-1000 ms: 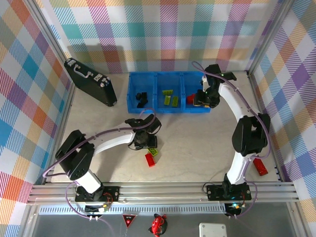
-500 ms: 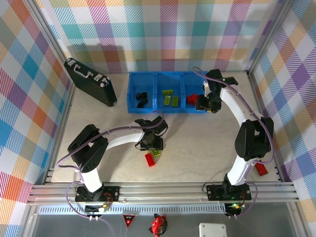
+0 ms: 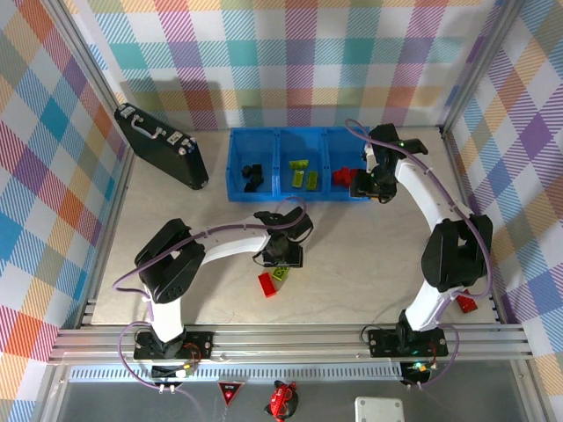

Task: Sort the legos into containers by color
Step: Pick up the lego from the middle-left of the table.

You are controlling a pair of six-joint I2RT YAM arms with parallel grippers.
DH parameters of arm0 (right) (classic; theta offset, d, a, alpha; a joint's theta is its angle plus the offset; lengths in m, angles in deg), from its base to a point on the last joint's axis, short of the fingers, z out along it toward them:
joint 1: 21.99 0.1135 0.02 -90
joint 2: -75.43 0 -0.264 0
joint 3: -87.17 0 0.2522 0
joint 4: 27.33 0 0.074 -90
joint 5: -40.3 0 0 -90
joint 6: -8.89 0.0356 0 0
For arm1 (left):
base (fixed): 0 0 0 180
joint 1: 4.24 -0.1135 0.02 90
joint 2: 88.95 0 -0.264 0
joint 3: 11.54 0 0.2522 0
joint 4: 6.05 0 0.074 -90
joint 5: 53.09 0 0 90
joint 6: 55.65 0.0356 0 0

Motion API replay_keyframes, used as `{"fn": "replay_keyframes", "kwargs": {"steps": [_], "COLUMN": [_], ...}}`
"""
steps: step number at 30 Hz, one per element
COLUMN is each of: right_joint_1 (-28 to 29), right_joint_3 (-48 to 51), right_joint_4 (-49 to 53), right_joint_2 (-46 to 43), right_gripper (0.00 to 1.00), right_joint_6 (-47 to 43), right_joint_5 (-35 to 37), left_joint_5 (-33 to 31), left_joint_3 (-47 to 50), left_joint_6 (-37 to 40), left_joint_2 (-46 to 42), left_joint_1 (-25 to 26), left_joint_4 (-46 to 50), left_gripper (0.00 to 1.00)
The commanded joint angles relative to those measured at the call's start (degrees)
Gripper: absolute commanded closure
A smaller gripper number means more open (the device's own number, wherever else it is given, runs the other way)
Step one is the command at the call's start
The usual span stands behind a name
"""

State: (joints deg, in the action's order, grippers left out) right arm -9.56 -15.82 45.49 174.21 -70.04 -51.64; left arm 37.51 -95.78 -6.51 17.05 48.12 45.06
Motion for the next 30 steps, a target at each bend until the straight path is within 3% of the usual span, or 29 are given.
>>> {"fn": "replay_keyframes", "kwargs": {"steps": [1,11,30], "right_joint_1": [0.0,0.0,0.0], "right_joint_3": [1.1,1.7,2.2], "right_joint_4": [0.1,-0.2,-0.4], "right_joint_2": [-1.6,-1.6,-2.3], "right_gripper": [0.54,0.54,0.54], "right_joint_6": [-0.9,-0.6,0.4], "right_joint_5": [0.6,0.0,-1.5], "left_joint_5": [0.2,-4.7,-4.8], "left_joint_3": [-2.0,-3.5,-1.1], "left_joint_6": [1.0,3.0,2.5], "left_joint_2": [1.6,0.9,-0.9], "left_joint_1": [1.3,2.9,4.2], "left_joint_4": [2.3,8.9,9.0], "left_gripper": [0.44,0.5,0.59]}}
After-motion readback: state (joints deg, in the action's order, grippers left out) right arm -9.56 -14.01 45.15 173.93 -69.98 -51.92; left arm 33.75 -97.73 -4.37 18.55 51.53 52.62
